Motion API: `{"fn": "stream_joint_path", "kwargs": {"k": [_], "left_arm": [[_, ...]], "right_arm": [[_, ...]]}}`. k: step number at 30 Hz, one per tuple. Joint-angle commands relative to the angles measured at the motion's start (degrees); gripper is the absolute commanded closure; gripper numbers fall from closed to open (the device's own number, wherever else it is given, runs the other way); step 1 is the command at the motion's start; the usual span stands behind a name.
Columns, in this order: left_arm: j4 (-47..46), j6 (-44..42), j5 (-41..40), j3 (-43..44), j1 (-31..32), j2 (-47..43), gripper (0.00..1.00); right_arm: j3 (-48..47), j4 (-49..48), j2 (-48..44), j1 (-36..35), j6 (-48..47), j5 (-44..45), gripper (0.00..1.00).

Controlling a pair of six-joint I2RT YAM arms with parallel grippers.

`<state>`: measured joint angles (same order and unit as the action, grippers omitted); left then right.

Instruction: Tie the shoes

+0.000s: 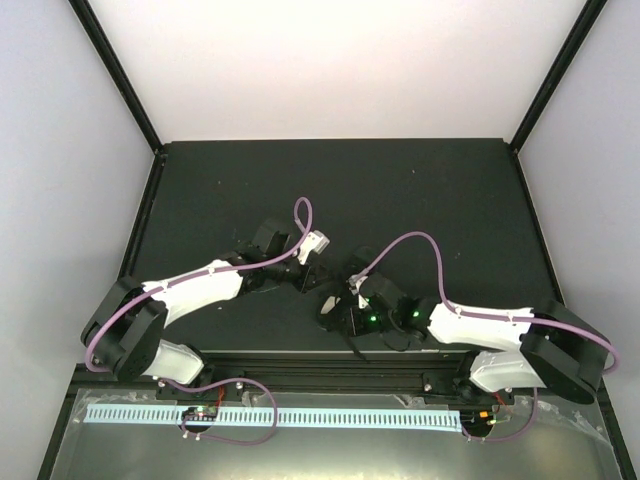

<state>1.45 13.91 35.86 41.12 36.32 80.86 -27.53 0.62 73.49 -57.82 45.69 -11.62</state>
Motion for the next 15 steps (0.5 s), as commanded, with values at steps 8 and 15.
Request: {"fn": "stream_joint_path", "kwargs": {"k": [8, 15], "left_arm": [[0.1, -3.3, 3.7, 0.2, -0.3, -2.8, 0.98], [-0.5, -2.5, 3.7, -0.2, -0.4, -2.6, 0.98]], "right_arm": [[4.0, -3.6, -5.4, 2.6, 0.5, -0.7, 0.98], [5.6, -8.7, -3.9, 2.5, -0.1, -2.8, 0.75]]}}
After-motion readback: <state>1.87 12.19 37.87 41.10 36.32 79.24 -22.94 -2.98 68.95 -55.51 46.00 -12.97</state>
